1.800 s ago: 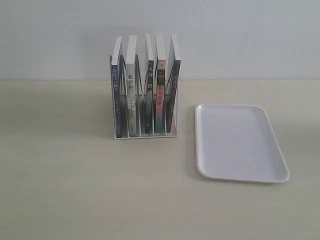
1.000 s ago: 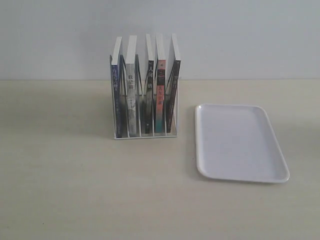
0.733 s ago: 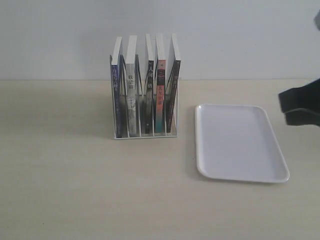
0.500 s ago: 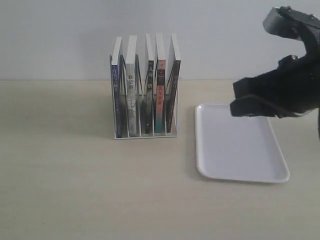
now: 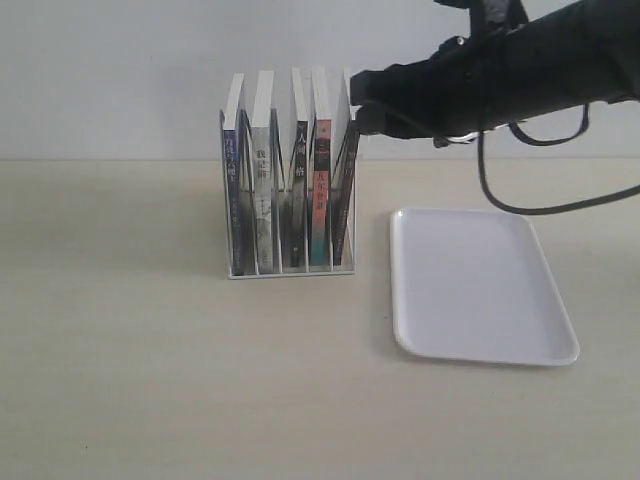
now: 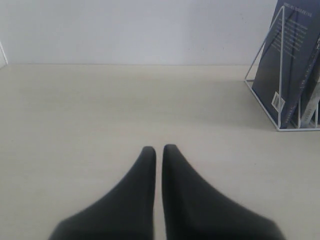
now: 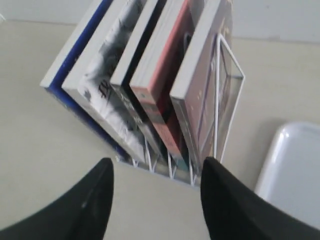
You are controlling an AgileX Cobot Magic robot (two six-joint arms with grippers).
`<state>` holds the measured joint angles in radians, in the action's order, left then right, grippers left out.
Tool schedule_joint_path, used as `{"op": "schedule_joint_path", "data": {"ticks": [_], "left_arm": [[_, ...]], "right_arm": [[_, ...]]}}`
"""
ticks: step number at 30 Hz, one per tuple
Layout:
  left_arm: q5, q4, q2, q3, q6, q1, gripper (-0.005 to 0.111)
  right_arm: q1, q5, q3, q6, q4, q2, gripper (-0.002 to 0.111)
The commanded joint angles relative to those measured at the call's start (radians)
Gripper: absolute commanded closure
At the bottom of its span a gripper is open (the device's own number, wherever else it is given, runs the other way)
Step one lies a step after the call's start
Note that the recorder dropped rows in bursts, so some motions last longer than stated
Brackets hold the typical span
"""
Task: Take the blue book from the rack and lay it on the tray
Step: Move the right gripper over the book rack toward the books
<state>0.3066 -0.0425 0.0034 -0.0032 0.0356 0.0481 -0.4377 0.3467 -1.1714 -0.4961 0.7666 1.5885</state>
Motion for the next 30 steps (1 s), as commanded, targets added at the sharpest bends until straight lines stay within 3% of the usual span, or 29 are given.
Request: {"op": "schedule_joint_path", "data": {"ticks": [1, 14, 30], "left_arm": [[-0.015, 0.002, -0.003, 0.003, -0.002, 0.000, 0.103], [-0.015, 0.002, -0.003, 0.003, -0.002, 0.000, 0.103], [-0.015, 0.002, -0.003, 0.003, -0.002, 0.000, 0.103]], "right_arm": [[-0.054, -0.170, -0.021, 0.003, 0.003, 0.057, 0.057], [-0.083, -0.372, -0.040, 0.052, 0.012, 0.165, 0.057], [-0.115, -0.429, -0.076, 0.099, 0.009, 0.231, 0.057]]}}
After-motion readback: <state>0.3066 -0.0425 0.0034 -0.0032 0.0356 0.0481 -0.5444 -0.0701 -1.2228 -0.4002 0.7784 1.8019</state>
